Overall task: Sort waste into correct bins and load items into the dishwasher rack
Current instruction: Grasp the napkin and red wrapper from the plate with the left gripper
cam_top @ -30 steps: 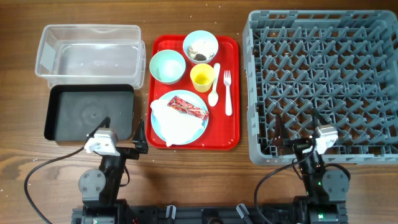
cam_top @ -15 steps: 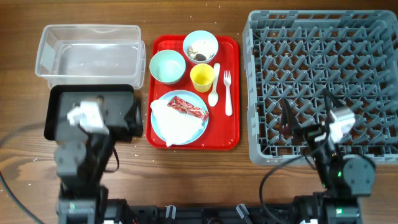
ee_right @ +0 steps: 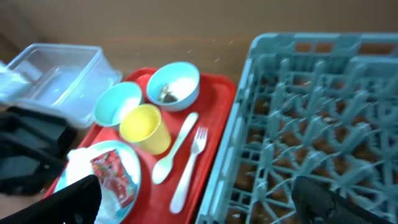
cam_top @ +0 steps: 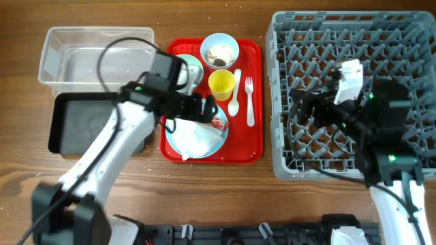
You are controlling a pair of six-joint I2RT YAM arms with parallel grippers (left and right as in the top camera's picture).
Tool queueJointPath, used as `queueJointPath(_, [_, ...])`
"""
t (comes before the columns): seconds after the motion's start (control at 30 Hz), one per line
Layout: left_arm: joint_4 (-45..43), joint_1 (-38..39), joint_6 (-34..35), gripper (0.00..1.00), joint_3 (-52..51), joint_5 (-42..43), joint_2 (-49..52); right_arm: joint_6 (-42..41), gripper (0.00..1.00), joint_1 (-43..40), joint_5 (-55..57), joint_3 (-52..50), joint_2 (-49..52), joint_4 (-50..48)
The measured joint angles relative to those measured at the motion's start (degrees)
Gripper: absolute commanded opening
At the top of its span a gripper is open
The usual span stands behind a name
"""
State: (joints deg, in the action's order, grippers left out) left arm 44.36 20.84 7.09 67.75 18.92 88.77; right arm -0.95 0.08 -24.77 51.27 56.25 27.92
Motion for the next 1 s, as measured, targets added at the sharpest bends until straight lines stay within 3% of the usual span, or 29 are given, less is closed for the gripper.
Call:
queueJointPath(0.03, [-0.5, 0.8, 0.3, 0.89, 0.0, 0.6, 2.1, 0.0, 1.0, 0.0, -1.3, 0.0, 1.0, 0.0])
queueJointPath(0.23, [-0.9, 1.6, 26.9, 0.9, 0.1, -10.0, 14.1, -0.5, 1.0, 0.0, -4.2, 0.0, 6.3, 0.6])
queueJointPath(0.33, [-1.0, 1.6, 31.6, 0.86, 0.1, -12.3, 18.4, -0.7, 1.0, 0.0, -4.4, 0.0, 7.6, 1.9])
queueJointPath(0.37, [-0.9, 1.6, 32.1, 0.6, 0.4, -12.7, 19.1, -0.7, 1.0, 0.0, -4.4, 0.0, 7.9, 2.3])
queueJointPath(0.4, [-1.0, 1.6, 32.7, 0.46, 0.7, -13.1, 19.4, -0.7, 1.0, 0.0, -4.4, 0.0, 8.0, 2.4])
queueJointPath(0.43, [-0.9, 1.6, 33.1, 0.18, 0.8, -13.5, 19.6, -0.7, 1.0, 0.0, -4.4, 0.0, 8.1, 2.6])
queueJointPath(0.47, [-1.0, 1.5, 33.3, 0.04, 0.8, -14.0, 20.0, -0.7, 1.0, 0.0, -4.4, 0.0, 8.1, 2.6])
queueJointPath(0.67, [-0.3, 1.5, 33.1, 0.04, 1.2, -14.2, 20.3, -1.8, 1.0, 0.0, -4.4, 0.0, 8.1, 2.8])
queueJointPath(0.8, [8.9, 0.2, 30.5, 0.04, 6.7, -14.1, 19.5, -1.8, 1.0, 0.0, -4.4, 0.0, 8.1, 2.8])
queueJointPath(1.0, [12.0, -7.8, 27.4, 0.04, 13.9, -14.1, 4.8, -2.0, 1.0, 0.0, -4.8, 0.0, 8.1, 2.8])
